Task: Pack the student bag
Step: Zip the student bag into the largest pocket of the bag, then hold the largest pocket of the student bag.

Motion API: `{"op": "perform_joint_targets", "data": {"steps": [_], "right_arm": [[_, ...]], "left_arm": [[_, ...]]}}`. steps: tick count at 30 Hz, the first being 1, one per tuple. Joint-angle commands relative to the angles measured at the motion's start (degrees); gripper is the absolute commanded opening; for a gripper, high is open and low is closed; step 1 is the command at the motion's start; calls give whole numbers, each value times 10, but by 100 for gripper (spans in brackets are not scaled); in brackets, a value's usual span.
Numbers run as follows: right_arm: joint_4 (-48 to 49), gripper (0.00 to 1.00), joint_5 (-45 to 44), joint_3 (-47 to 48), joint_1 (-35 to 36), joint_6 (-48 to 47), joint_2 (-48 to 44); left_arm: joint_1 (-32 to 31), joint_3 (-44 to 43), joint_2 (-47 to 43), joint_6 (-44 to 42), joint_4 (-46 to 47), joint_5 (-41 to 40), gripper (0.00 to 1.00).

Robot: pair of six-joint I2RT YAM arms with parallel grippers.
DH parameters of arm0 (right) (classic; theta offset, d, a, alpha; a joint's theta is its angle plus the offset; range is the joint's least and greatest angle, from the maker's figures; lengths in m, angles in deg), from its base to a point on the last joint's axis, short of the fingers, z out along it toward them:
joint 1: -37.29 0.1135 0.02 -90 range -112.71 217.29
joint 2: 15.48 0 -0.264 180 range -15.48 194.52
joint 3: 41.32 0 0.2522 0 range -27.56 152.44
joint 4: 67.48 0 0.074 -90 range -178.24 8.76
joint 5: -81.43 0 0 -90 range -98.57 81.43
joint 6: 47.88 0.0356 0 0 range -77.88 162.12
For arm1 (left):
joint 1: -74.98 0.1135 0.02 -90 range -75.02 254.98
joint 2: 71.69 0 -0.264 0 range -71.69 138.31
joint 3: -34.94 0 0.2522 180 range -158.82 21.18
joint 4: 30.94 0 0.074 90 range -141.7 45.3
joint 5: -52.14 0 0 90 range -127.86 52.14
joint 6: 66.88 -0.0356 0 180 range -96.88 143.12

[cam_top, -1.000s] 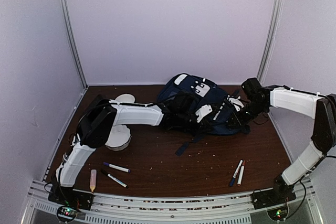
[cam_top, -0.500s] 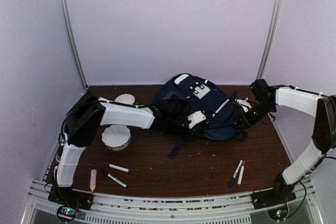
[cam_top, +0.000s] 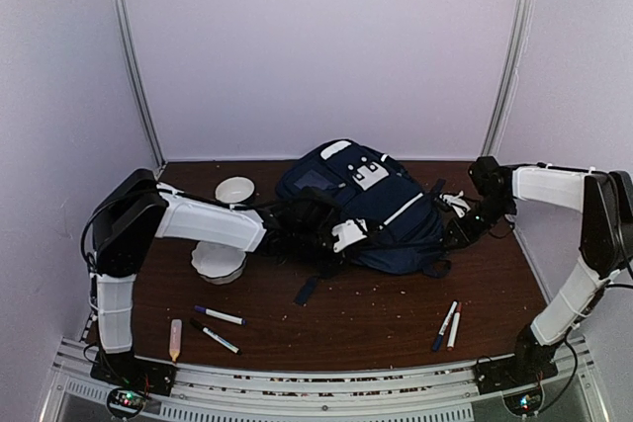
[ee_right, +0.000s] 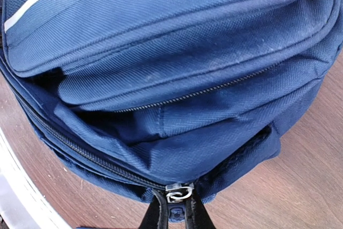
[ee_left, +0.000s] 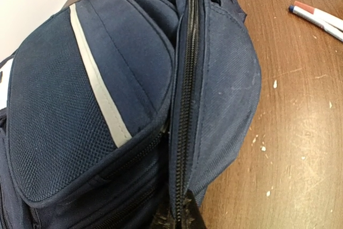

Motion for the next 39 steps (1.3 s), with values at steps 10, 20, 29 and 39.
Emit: {"op": "perform_joint_targets", "data": {"steps": [10, 20, 29, 39], "right_arm": [[-7, 0, 27, 7, 5, -46, -16], [-21, 0, 122, 17, 62, -41, -86], [12, 0, 158, 57, 136, 7, -74], [79, 0, 204, 64, 171, 54, -58]], "left_arm": [[45, 74, -109, 40, -76, -26, 42], [9, 11, -94, 70, -40, 119, 49], [-5, -78, -26, 96, 5, 188, 52], [-4, -147, 38, 137, -28, 196, 49]]}}
